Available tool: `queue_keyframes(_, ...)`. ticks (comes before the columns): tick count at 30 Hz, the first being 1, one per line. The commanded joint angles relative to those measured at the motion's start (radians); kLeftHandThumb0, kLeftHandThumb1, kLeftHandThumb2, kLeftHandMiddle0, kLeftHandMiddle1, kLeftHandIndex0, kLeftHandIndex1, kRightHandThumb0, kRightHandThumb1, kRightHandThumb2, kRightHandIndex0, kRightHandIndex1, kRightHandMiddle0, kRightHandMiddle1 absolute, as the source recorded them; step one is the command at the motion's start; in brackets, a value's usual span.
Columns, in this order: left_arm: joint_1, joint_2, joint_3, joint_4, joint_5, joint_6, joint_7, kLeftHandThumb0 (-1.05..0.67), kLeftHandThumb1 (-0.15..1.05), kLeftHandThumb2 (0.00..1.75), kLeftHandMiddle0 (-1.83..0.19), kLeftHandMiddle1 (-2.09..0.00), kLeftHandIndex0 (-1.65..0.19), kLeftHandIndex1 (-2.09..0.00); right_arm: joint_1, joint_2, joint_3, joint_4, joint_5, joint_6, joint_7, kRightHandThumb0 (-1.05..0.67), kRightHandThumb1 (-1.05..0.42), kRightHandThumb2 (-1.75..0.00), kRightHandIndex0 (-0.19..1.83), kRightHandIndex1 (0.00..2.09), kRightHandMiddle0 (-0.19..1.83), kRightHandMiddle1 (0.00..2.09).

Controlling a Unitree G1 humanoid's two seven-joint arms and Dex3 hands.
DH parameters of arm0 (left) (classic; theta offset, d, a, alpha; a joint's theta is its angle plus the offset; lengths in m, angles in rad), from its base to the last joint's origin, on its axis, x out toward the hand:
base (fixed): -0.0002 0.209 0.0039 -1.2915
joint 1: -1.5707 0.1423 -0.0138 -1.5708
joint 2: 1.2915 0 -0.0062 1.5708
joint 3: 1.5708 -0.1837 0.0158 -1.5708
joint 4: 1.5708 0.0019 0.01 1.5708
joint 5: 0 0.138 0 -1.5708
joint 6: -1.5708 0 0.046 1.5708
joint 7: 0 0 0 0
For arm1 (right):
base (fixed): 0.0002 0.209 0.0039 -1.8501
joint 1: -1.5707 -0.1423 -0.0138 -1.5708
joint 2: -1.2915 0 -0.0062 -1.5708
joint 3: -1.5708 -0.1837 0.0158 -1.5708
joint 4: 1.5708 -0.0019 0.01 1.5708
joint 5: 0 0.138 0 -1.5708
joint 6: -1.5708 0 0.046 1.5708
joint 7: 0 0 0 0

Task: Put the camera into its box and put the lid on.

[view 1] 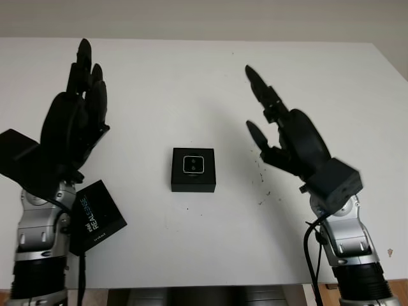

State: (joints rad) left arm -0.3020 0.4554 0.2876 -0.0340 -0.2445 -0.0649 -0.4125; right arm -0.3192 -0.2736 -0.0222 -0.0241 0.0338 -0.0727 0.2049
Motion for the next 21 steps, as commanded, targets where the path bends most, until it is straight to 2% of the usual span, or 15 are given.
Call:
queue_keyframes(1, 0.005, 0.054, 0.032, 0.022, -0.021, -0.027, -0.049, -0.74, 1.05, 0.55, 0.09, -0.07, 0.07, -0.07, -0.015, 0.006, -0.023, -0.013, 0.03, 0.046, 0.004, -0.7, -1.05, -0.54, 0.1, 0.12, 0.1, 0.1)
queue_keyframes(5, 0.006, 0.166, 0.055, 0.031, 0.004, -0.049, -0.126, -0.73, 1.05, 0.48, -0.08, -0.1, -0.09, -0.12, -0.024, 0.005, -0.029, -0.019, 0.048, 0.083, 0.015, -0.69, -1.05, -0.53, 0.07, 0.1, 0.08, 0.09)
queue_keyframes(8, 0.007, 0.254, 0.063, 0.006, 0.016, 0.006, -0.169, -0.76, 1.05, 0.44, -0.1, -0.07, -0.09, -0.1, -0.028, -0.004, -0.02, -0.015, 0.021, 0.088, 0.014, -0.7, -1.05, -0.54, 0.08, 0.1, 0.08, 0.09)
queue_keyframes(11, 0.015, 0.339, 0.071, -0.036, 0.029, 0.09, -0.2, -0.79, 1.05, 0.38, -0.11, -0.07, -0.11, -0.09, -0.03, -0.004, -0.02, -0.004, 0.006, 0.088, 0.016, -0.71, -1.05, -0.55, 0.08, 0.1, 0.08, 0.1)
queue_keyframes(14, 0.039, 0.415, 0.099, -0.095, -0.02, 0.233, -0.261, -0.74, 1.05, 0.21, -0.1, -0.05, -0.13, -0.08, -0.029, -0.004, -0.024, -0.006, 0.006, 0.094, 0.021, -0.71, -1.05, -0.54, 0.08, 0.1, 0.09, 0.1)
queue_keyframes(16, 0.068, 0.482, 0.112, -0.142, 0.0, 0.3, -0.298, -0.74, 0.99, 0.1, -0.07, -0.05, -0.12, -0.06, -0.029, -0.008, -0.027, -0.008, 0.011, 0.106, 0.031, -0.71, -1.05, -0.55, 0.07, 0.08, 0.07, 0.09)
queue_keyframes(21, 0.102, 0.617, 0.123, -0.157, 0.068, 0.255, -0.408, -0.73, 0.87, 0.03, -0.04, -0.04, -0.04, -0.03, -0.031, -0.009, -0.032, -0.009, 0.015, 0.126, 0.042, -0.72, -1.05, -0.57, 0.05, 0.07, 0.05, 0.08)
